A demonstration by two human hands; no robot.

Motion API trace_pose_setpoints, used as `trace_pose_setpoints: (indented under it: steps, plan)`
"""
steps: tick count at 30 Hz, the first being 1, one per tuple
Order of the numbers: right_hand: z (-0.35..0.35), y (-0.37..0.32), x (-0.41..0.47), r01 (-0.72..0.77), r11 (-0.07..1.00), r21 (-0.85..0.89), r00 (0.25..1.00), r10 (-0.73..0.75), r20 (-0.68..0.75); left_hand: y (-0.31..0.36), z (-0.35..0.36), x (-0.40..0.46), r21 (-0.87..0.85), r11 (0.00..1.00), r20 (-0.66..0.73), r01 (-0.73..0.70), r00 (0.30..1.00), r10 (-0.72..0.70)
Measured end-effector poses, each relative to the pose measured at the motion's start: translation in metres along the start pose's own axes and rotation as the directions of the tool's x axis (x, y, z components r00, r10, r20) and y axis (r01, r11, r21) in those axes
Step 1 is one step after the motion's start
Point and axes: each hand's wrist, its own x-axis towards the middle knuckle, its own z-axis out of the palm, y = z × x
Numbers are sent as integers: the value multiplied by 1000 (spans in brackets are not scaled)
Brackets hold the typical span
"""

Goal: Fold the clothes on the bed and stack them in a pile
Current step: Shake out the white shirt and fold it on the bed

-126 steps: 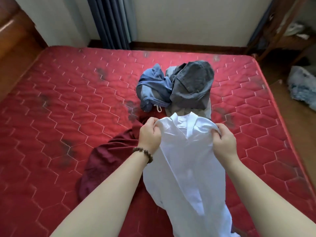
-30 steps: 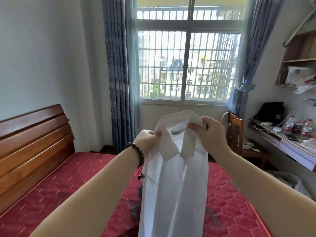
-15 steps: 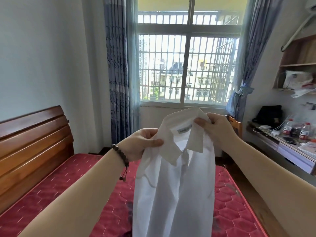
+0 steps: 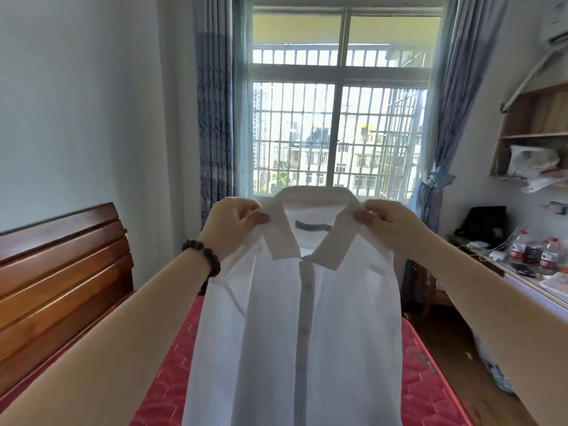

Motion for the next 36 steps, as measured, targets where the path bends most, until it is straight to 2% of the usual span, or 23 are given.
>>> trace_pose_setpoints:
  steps: [1, 2, 5, 7, 9, 10, 13, 16, 17, 19, 21, 23, 25, 28, 31, 36]
  plan:
    - [3, 0, 0, 21, 1000, -3, 998, -21, -57, 2, 4, -1, 17, 1000, -88, -21, 996, 22]
    - [6, 0, -1, 29, 999, -20, 997, -30, -75, 4, 7, -4, 46, 999, -102, -14, 995, 19]
    - [16, 4, -5, -8, 998, -64, 1000, 10, 19, 3, 10, -9, 52, 990, 86, 129, 987, -133]
    - [13, 6, -8, -85, 992, 90, 996, 83, 33, 2, 3, -14, -172, 950, 228, 259, 949, -218]
    - [7, 7, -10, -209, 897, 389, 978, 185, 100, 1, -4, -22, -455, 787, 385, 416, 889, -248]
    - [5, 8, -12, -252, 825, 506, 967, 203, 151, 0, -6, -24, -522, 716, 438, 464, 866, -242]
    - [4, 11, -14, -260, 712, 653, 965, 169, 200, -6, -4, -25, -591, 628, 486, 506, 845, -223]
    - [11, 12, -13, -275, 689, 671, 962, 193, 196, -6, -3, -20, -619, 559, 526, 551, 820, -226]
    - [14, 12, -13, -285, 729, 622, 958, 223, 178, -6, 0, -18, -607, 563, 524, 560, 815, -246]
    - [23, 10, -11, -277, 873, 401, 959, 275, 63, -3, 11, -16, -551, 611, 463, 568, 818, -342]
    - [32, 7, -10, -237, 964, 121, 962, 251, -110, 2, 26, -16, -426, 747, 323, 511, 857, -402]
    - [39, -1, -13, -208, 978, 15, 948, 205, -241, 9, 38, -18, -236, 904, 139, 356, 933, -331]
    - [44, -11, -17, -183, 982, 40, 927, 186, -325, 17, 48, -21, -117, 972, -15, 205, 978, -208]
    - [50, -27, -21, -118, 989, 91, 910, 144, -389, 33, 59, -23, -93, 992, -121, 80, 988, -91]
    - [56, -40, -24, -53, 992, 115, 906, 96, -412, 46, 69, -23, -60, 998, -170, 2, 985, -12]
    - [62, -55, -28, -51, 942, 331, 947, 150, -283, 57, 80, -26, -184, 983, -134, 2, 991, -27]
